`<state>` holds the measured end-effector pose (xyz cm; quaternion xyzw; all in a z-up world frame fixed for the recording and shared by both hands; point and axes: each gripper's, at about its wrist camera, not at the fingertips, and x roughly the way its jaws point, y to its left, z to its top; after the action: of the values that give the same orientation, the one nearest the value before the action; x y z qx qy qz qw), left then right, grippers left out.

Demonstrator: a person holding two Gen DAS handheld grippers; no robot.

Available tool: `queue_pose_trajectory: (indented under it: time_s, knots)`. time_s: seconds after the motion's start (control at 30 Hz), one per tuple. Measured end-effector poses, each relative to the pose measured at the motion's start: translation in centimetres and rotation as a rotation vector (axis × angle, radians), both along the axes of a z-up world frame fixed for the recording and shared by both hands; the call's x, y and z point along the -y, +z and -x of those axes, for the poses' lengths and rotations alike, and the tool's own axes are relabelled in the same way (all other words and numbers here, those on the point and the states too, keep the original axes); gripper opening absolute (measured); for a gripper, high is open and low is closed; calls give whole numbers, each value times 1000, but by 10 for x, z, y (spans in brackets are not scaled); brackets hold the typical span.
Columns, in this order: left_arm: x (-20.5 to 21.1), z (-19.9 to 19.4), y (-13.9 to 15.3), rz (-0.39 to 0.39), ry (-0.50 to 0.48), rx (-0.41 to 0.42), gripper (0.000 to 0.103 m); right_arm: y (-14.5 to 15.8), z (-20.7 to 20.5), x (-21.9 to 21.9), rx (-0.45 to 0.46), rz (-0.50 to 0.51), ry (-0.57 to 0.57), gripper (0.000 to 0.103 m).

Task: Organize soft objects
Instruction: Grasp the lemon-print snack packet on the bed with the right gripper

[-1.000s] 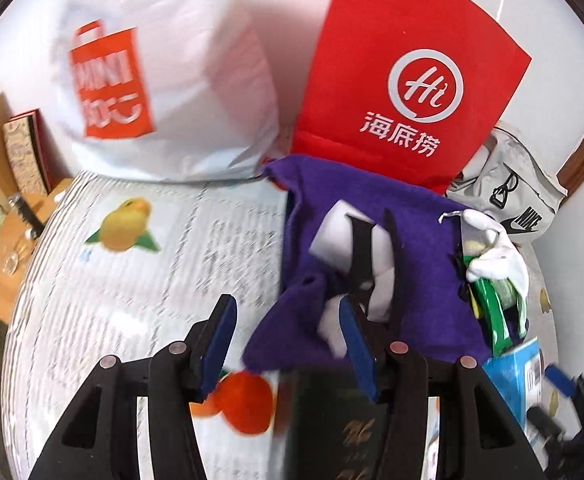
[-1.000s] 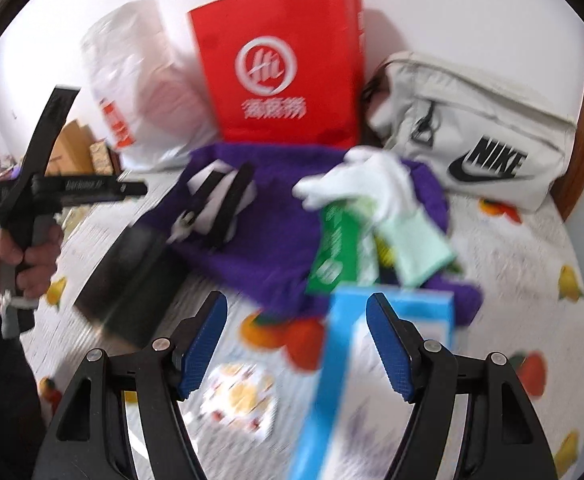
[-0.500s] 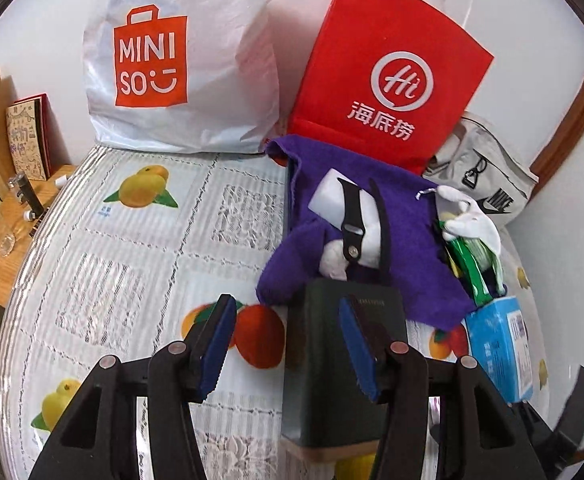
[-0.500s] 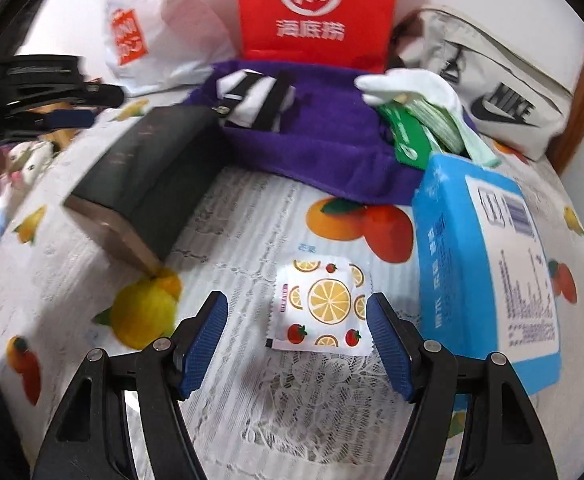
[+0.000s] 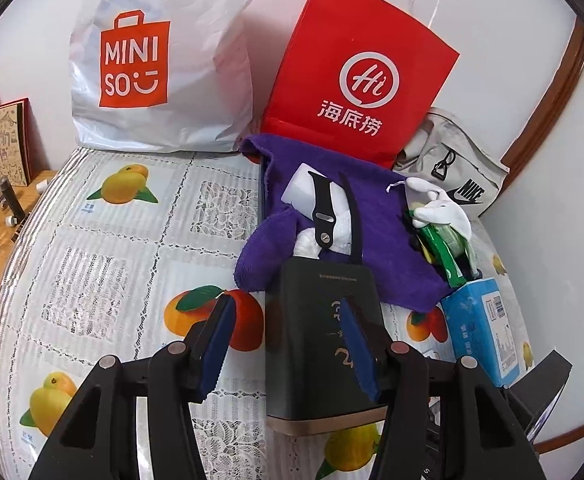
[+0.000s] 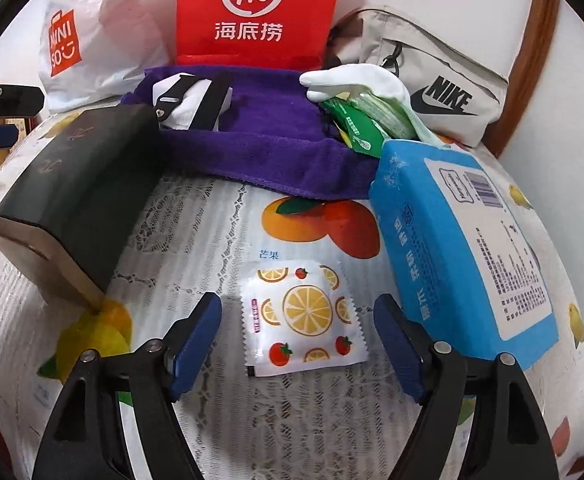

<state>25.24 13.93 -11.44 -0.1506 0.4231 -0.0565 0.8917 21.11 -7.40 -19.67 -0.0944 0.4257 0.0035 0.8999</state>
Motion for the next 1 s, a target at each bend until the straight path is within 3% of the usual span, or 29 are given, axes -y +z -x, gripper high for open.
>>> queue_pose_trajectory:
  time_s: [0.07,0.13,0.3,0.5,0.6,0.7,0.73,0.8,0.93,1.0]
  knots:
    - [-2,1,0,4,3,3,52,1,2,-3,-14,-1,-20,74]
    - [-3,2,0,9,-1,8,52,0,8,-3,-44,-90,-15,72]
    - [-5,4,-2,12,-7,6,52,-2,14,-5,-5,-53,-62,72]
    - [-9,5,-6,23,0,-5,52,-3,3,9,-17,-102,-119,78]
    - [-9,5,-6,19,-1,-8,52,-5,-4,23,-33,-188,-158,85]
    - [-8,6,-7,18,-5,-13,52,-6,-7,21,-35,-172,-162,84]
    - [-7,7,-7,17,-5,-13,52,-6,-7,21,-34,-171,-166,78]
    - [-7,9,-9,16,-5,-19,52,-4,-6,22,-21,-170,-170,57]
    - [-8,11,-12,11,1,-34,52,-1,-1,23,-8,-176,-146,36]
    - [-8,13,-12,11,1,-38,52,0,1,24,-9,-182,-131,33]
